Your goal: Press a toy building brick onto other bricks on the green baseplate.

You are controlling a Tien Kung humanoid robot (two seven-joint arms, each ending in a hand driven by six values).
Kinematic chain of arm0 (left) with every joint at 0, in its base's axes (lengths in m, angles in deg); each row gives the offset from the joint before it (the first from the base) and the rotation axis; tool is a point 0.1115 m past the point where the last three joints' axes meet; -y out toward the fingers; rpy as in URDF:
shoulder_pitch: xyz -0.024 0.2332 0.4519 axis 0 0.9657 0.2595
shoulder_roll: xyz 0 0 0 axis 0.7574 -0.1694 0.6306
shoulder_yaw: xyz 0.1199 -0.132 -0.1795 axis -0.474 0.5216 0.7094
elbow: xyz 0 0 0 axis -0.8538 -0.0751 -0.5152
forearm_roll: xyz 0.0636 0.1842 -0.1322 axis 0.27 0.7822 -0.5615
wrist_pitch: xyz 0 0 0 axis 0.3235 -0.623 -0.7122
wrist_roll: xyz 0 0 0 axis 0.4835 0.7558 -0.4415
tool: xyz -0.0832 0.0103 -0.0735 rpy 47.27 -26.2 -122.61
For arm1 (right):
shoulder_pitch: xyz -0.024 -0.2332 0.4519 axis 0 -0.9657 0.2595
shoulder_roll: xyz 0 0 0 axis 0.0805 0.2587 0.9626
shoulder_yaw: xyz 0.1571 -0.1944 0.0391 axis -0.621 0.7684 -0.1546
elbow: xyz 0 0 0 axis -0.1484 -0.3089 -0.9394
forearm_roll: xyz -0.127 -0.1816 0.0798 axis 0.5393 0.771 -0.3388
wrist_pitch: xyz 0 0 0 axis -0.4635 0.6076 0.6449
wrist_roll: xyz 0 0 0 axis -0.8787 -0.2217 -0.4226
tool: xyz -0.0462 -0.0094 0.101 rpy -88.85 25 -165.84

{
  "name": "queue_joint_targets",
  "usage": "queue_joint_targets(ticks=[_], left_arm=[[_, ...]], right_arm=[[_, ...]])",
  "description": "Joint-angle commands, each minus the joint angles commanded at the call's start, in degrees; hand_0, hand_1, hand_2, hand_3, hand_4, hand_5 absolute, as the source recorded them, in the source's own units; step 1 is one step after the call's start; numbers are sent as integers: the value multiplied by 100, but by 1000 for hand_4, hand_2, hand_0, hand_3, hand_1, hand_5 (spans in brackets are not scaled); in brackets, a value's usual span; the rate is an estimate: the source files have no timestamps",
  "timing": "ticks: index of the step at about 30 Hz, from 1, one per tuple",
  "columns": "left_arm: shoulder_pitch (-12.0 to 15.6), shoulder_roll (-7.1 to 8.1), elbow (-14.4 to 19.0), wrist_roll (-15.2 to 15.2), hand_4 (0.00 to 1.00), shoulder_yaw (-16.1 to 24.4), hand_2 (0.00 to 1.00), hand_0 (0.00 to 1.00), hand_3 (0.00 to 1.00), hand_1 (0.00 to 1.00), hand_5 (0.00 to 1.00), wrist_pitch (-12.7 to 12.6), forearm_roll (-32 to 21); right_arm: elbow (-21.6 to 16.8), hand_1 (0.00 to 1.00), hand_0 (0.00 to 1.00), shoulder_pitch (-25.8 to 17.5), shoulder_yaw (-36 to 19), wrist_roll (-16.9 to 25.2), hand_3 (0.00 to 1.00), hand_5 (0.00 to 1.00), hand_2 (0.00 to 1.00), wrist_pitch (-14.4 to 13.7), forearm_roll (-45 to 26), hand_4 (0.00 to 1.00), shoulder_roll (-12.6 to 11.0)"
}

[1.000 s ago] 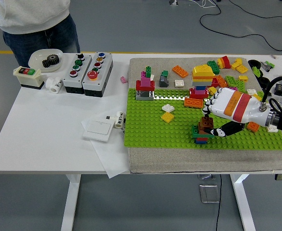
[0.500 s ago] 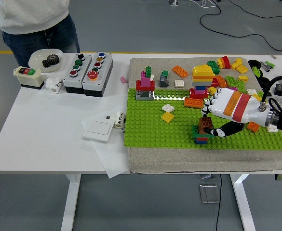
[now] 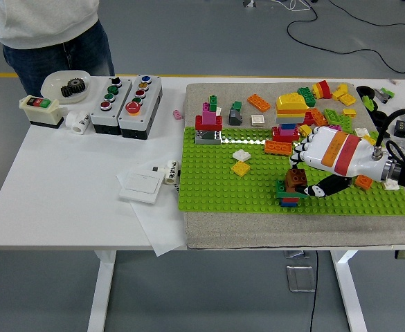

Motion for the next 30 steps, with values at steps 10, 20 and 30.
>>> queue_joint_targets(ticks=[10,20,30], left_arm=[[-1,0,-2,-9,790,14,727,459,766,575,821,6,21],[9,-5,-4,-19,792,35,727,460,766,575,823,7,48],[40,-6,-5,-31,790,53,727,459,766,574,820,5,80]], right_arm=[[-22,435,333,12,-4,6,543,546,562,13,-29,775,-5],[-41,437,334,15,20,17,544,544,564,7,-39,777,1],[-60,444,336,-25,-45,12,589,535,601,-5,-102,808,18]])
